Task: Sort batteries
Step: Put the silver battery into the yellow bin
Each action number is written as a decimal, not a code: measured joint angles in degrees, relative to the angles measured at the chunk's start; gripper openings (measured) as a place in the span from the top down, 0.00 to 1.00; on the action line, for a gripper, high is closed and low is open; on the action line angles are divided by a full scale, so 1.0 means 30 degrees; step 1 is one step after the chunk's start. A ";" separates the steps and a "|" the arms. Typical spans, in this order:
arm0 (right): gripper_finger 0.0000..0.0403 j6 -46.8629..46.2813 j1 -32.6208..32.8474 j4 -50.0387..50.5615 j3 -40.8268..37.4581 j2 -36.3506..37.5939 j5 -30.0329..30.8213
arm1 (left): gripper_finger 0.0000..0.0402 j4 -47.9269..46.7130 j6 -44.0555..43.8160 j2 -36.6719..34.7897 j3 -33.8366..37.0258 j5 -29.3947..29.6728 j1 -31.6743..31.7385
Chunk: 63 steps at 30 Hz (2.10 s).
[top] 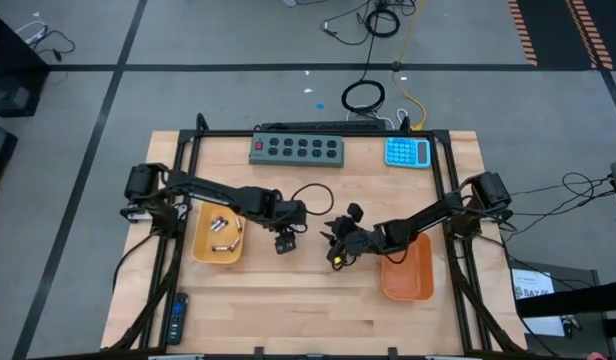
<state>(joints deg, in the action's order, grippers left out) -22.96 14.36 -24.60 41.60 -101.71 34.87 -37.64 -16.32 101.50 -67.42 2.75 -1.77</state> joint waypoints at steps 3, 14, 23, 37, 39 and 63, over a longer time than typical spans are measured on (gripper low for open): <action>0.67 0.0438 0.0146 0.0052 0.0000 0.0000 0.0515 | 0.31 0.0098 0.0499 0.0573 -0.0248 -0.0256 0.0020; 0.67 0.0517 0.0127 0.0120 0.0000 0.0000 0.0451 | 0.31 0.0564 0.5099 0.1716 -0.0295 0.0385 0.0114; 0.67 0.0517 0.0127 0.0249 0.0000 0.0000 0.0431 | 0.31 0.0538 0.9404 0.1716 -0.0305 0.0520 0.0209; 0.67 0.0458 0.0127 0.0249 0.0000 0.0000 0.0431 | 0.45 0.0552 1.4537 0.1716 -0.0305 0.0250 0.0322; 0.67 0.0458 0.0127 0.0249 0.0000 0.0000 0.0431 | 0.47 0.0552 1.4781 0.1716 -0.0305 0.0369 0.0309; 0.67 -0.0161 0.0142 0.0475 0.0000 -0.0452 0.0351 | 0.56 -0.2118 1.3766 0.1701 -0.0385 0.1319 0.0106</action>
<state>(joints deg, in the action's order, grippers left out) -23.44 14.79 -23.18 41.60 -103.07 35.92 -44.00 24.98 106.61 -68.58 6.70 -1.46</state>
